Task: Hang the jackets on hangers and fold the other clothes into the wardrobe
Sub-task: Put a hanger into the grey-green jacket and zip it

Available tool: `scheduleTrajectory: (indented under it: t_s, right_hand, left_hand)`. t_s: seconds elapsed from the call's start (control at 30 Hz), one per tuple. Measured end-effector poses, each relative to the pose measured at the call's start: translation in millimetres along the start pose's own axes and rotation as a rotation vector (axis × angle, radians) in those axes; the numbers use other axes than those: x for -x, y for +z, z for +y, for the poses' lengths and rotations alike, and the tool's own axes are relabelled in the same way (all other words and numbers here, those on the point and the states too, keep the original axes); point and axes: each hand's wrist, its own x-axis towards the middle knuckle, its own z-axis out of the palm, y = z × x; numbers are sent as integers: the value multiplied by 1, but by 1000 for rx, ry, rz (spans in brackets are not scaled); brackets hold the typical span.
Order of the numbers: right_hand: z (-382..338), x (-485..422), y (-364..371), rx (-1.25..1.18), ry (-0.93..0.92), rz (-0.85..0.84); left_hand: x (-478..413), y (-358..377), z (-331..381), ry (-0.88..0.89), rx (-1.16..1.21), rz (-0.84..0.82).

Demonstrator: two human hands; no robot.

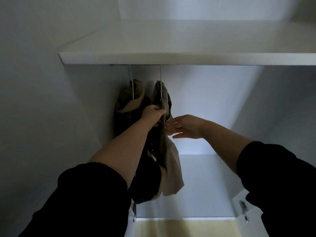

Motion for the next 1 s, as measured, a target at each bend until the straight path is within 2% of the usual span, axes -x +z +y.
scheduleTrajectory:
  t_s: [0.13, 0.23, 0.3, 0.4, 0.63, 0.8, 1.0]
  right_hand:
    - [21, 3, -1, 210, -80, 329]
    - [41, 14, -7, 524, -172, 592]
    - [56, 33, -9, 637, -188, 701]
    - [80, 70, -17, 752, -168, 823]
    - [138, 201, -60, 1145, 19, 1103]
    - [203, 331, -78, 1175, 126, 1237]
    - [311, 513, -61, 1138, 212, 1393]
  left_hand:
    - [17, 2, -6, 282, -487, 94]
    - [37, 18, -13, 531, -740, 173]
    - [51, 35, -17, 669, -888, 175]
    - [75, 67, -22, 765, -1056, 99]
    - [167, 150, -15, 1053, -1183, 16]
    - [269, 227, -7, 1224, -1131, -86]
    - [428, 320, -21, 1366, -1040, -268]
